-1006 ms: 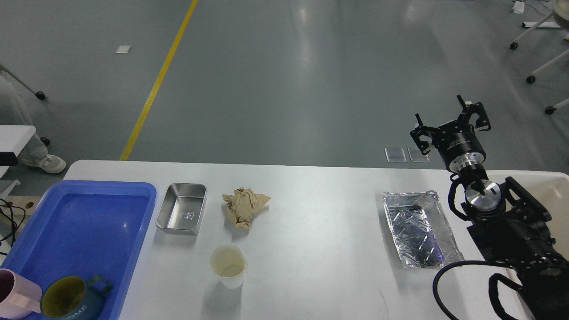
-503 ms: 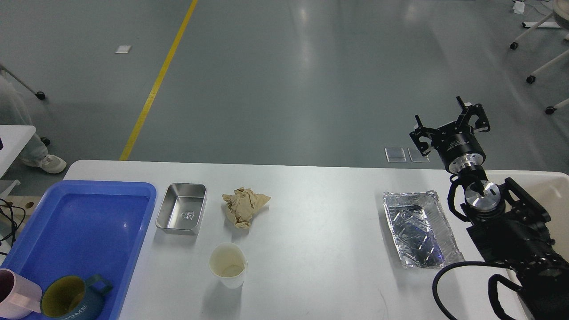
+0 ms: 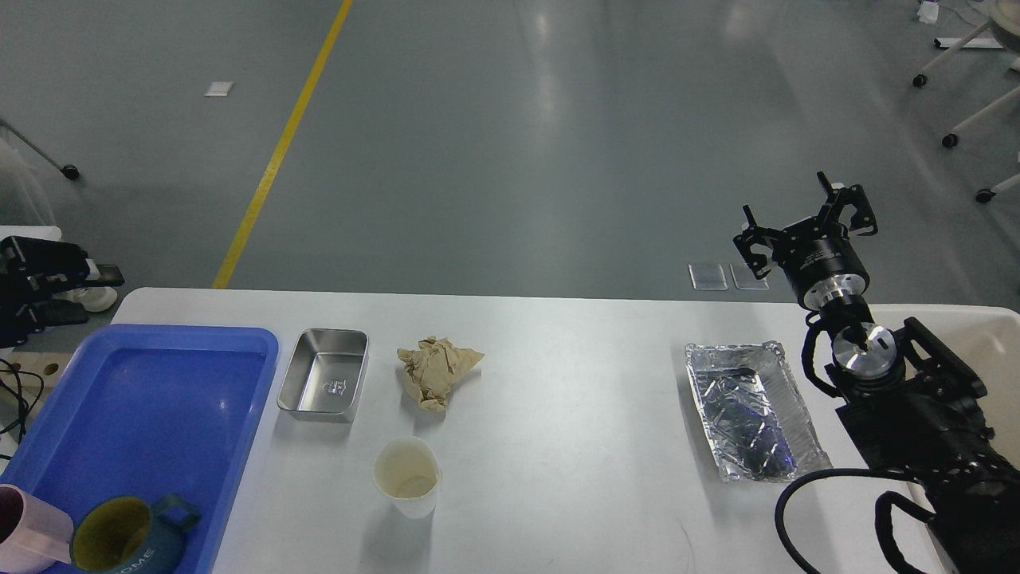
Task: Tidy desktop
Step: 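Withdraw the left gripper from the bin, then reach the left gripper to the small steel tray and grasp its rim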
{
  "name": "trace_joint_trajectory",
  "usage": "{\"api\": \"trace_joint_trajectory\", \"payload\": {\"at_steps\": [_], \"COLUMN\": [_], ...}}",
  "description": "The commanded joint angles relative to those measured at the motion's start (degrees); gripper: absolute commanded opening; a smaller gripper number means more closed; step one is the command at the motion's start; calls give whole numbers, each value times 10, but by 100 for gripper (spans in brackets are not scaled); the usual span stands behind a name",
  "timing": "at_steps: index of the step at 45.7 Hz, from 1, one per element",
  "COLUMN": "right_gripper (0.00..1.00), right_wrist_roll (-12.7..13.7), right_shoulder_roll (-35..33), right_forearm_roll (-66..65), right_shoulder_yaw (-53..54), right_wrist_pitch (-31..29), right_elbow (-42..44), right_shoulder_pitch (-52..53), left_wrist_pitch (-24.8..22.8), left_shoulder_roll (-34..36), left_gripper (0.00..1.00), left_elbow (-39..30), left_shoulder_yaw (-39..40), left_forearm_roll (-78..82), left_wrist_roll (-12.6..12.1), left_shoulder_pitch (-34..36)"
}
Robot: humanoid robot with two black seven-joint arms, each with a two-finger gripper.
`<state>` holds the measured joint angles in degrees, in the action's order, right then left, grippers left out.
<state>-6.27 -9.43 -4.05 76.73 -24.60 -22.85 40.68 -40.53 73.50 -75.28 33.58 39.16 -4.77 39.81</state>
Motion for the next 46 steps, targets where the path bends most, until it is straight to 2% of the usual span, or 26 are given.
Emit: {"api": "trace_joint_trajectory", "payload": {"at_steps": [1, 14, 25, 32, 40, 46], "right_gripper": [100, 100, 100, 100, 100, 100], "right_wrist_roll": [0, 0, 0, 0, 0, 0], "right_shoulder_roll": [-2, 0, -2, -3, -4, -5], "right_forearm_roll": [0, -1, 0, -1, -1, -1], "right_shoulder_yaw": [0, 0, -1, -1, -2, -3], "right_wrist_pitch": [1, 1, 1, 1, 1, 1], "right_elbow": [-1, -1, -1, -1, 0, 1], "right_shoulder_pitch": [-2, -5, -7, -9, -10, -10], "left_wrist_pitch": [15, 84, 205, 218, 218, 218], "left_shoulder_roll": [-57, -174, -278, -330, -402, -435], "left_gripper": [68, 67, 66, 64, 62, 59], "left_elbow": [36, 117, 188, 231, 305, 334], "left_shoulder_yaw": [-18, -84, -214, -271, -277, -279], "left_forearm_roll": [19, 72, 82, 82, 115, 159], "left_wrist_roll": [-1, -1, -1, -1, -1, -1], "left_shoulder_pitch": [4, 33, 83, 110, 113, 108]}}
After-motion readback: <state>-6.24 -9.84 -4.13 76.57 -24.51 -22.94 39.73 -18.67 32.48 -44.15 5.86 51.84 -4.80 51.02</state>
